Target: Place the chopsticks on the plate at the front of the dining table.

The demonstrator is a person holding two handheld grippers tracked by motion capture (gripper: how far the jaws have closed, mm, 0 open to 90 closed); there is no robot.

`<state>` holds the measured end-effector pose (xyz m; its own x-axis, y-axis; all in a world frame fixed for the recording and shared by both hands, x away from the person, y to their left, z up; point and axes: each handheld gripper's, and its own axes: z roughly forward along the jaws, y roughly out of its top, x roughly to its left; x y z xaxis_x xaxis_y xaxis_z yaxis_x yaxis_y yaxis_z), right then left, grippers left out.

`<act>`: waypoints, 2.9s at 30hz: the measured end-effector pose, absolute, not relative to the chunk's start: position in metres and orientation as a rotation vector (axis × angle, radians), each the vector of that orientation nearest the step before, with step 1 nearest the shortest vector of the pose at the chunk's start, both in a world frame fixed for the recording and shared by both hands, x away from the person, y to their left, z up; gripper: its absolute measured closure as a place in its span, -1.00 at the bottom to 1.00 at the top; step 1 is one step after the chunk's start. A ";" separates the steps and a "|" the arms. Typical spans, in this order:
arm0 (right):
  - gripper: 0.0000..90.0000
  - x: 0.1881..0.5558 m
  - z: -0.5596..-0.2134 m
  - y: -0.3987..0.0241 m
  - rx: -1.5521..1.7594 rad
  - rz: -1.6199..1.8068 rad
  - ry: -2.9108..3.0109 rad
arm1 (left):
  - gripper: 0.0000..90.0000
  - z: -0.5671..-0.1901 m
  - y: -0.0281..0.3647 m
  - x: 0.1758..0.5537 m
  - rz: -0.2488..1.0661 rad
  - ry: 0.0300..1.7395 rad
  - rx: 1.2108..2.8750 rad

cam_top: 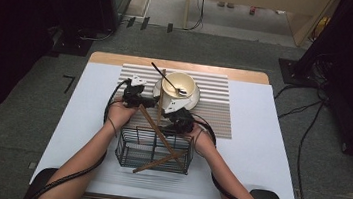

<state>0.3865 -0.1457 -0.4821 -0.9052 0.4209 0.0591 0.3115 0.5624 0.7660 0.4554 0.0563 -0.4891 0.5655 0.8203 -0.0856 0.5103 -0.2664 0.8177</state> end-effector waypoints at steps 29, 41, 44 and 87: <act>-0.40 0.383 -0.461 -0.162 0.679 1.256 2.708 | -0.60 -0.469 0.064 0.444 0.401 1.047 1.974; -0.40 0.385 -0.453 -0.176 0.732 1.209 2.692 | -0.60 -0.458 0.073 0.434 0.385 1.027 2.017; -0.40 0.386 -0.451 -0.180 0.759 1.192 2.680 | -0.60 -0.456 0.074 0.432 0.377 1.034 2.021; -0.41 0.397 -0.453 -0.230 0.879 1.073 2.653 | -0.60 -0.464 0.117 0.415 0.427 0.940 2.120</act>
<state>0.3971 -0.2305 -0.4526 -0.8177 0.5704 0.0782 0.4644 0.5732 0.6752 0.4153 0.1171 -0.4642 0.6724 0.7402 -0.0034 0.4847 -0.4367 0.7579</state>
